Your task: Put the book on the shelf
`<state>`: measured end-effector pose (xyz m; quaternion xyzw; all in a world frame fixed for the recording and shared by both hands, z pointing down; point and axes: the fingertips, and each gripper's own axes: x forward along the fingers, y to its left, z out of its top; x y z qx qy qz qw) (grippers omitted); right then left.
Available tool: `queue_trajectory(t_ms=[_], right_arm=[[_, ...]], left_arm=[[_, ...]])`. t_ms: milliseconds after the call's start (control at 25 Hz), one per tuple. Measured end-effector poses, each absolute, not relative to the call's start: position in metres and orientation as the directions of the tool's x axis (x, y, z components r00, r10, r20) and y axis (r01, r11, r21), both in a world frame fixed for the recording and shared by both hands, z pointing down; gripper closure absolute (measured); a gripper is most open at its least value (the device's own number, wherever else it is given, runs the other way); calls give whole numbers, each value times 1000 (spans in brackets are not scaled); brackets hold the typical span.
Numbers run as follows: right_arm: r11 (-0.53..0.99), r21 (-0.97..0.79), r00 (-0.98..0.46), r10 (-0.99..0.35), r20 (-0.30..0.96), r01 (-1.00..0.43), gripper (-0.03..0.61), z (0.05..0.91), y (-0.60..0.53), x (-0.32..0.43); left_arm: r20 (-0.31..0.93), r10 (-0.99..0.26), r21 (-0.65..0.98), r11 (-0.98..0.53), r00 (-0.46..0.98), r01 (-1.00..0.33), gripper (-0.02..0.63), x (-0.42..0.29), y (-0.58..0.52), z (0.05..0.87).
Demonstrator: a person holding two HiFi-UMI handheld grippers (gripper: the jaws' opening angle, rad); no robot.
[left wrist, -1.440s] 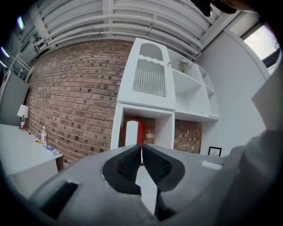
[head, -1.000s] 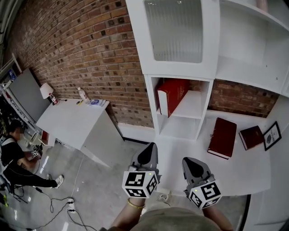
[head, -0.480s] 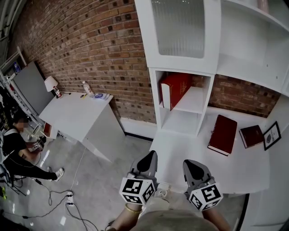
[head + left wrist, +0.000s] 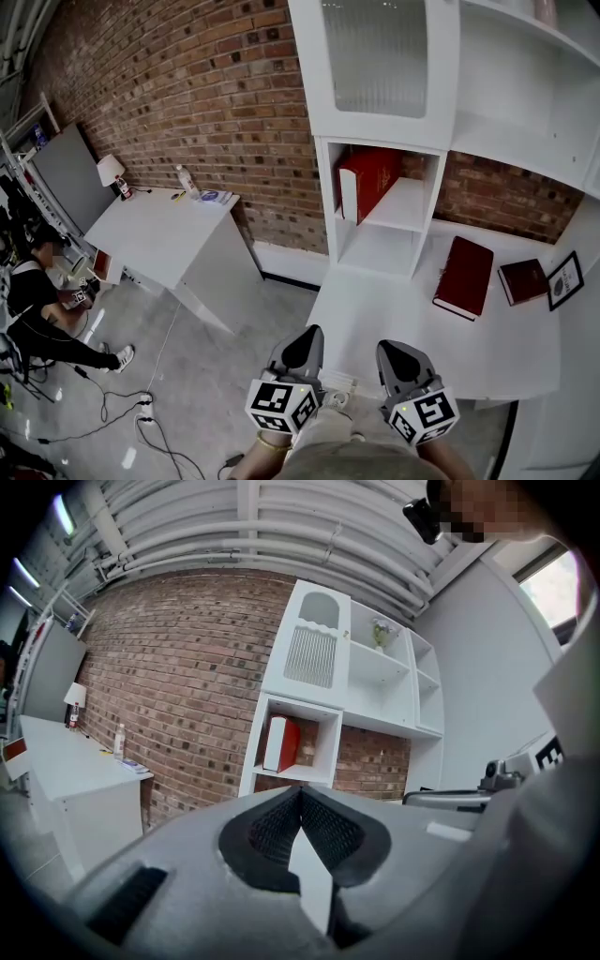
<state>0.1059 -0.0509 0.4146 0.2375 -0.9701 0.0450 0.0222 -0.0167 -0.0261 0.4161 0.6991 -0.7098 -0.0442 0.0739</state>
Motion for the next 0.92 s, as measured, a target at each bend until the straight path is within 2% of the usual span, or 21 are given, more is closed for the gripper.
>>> queue_trajectory(t_ms=[920], right_arm=[[883,-68,-885,-458,85,-464,572,422,-25,118]], left_arm=[[69,-998,200,10,4,-980,604,-3,-2,423]])
